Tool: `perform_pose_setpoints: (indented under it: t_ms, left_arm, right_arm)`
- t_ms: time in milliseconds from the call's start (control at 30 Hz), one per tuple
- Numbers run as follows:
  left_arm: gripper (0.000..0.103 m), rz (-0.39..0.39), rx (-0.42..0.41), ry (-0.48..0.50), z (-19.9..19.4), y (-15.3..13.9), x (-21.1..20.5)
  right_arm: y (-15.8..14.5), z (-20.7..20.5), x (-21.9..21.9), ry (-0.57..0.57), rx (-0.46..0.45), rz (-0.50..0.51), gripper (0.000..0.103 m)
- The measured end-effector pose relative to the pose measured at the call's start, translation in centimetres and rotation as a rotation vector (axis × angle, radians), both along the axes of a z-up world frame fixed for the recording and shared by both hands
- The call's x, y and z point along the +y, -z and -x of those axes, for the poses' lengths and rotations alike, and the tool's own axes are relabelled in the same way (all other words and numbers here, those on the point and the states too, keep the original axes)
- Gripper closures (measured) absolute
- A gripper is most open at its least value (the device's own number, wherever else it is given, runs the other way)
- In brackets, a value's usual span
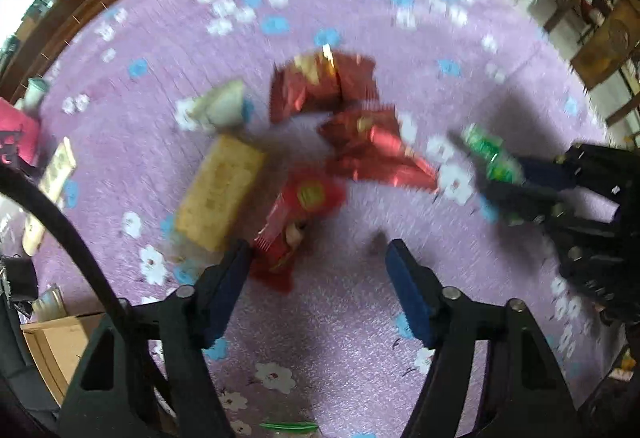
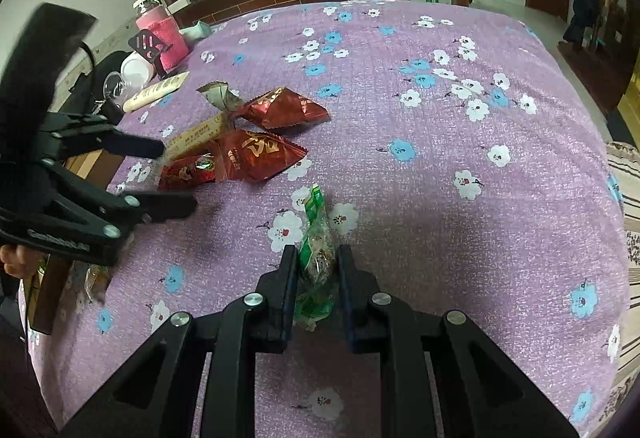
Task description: Organize snacks
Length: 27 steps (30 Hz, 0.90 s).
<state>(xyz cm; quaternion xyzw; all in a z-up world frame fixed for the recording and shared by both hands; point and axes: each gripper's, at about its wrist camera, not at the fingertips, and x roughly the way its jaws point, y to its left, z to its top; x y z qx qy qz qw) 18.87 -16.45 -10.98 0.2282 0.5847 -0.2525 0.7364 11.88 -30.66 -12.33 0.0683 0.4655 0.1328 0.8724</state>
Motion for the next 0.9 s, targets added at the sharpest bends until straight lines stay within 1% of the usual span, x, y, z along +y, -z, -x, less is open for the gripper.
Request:
perform_pose_setpoints:
  t_ms: [33,100,133,200,333,433,467,500,533,600,667,800,900]
  left_arm:
    - [0.04,0.003,0.005,0.005,-0.1,0.2,0.1]
    - [0.047,0.043,0.042,-0.019,-0.8,0.2,0.6]
    - [0.053,0.052,0.049,-0.033,-1.1,0.2,0.7]
    - [0.058,0.057,0.053,-0.039,-1.5,0.1,0.9]
    - [0.058,0.047,0.039,-0.036,-2.0,0.0,0.6]
    - [0.059,0.067,0.025,-0.073,-2.5,0.1,0.2]
    - [0.062,0.071,0.018,-0.081,-2.6,0.1,0.1]
    - [0.075,0.074,0.013,-0.085,-2.6,0.0,-0.2]
    - [0.084,0.07,0.01,-0.082,-2.6,-0.1,-0.7]
    - [0.084,0.048,-0.015,-0.08,-1.9,-0.1,-0.8]
    - [0.084,0.05,-0.04,-0.078,-1.2,-0.2,-0.7]
    - [0.084,0.108,-0.015,-0.119,0.2,-0.1,0.4]
    - [0.084,0.13,0.0,-0.149,1.0,-0.1,1.4]
  right_arm:
    - [0.0,0.0,0.0,0.0,0.001,-0.003,0.085]
    - [0.0,0.0,-0.1,0.002,0.002,-0.012,0.085]
    - [0.0,0.0,-0.1,0.003,0.002,-0.015,0.084]
    - [0.0,0.0,-0.1,0.005,0.004,-0.016,0.084]
    - [0.0,-0.2,0.0,0.001,0.003,-0.009,0.084]
    - [-0.1,-0.5,0.5,-0.011,-0.006,0.023,0.084]
    - [-0.1,-0.5,0.9,-0.028,-0.014,0.046,0.084]
    - [-0.2,-0.4,1.2,-0.041,-0.02,0.067,0.084]
    - [-0.2,-0.2,1.6,-0.058,-0.032,0.104,0.084]
    - [-0.2,-0.1,1.7,-0.068,-0.037,0.121,0.084]
    - [-0.2,-0.1,1.5,-0.063,-0.031,0.112,0.084]
    - [-0.3,0.2,1.3,-0.056,-0.024,0.11,0.084]
    - [-0.5,0.7,1.5,-0.052,-0.023,0.104,0.084]
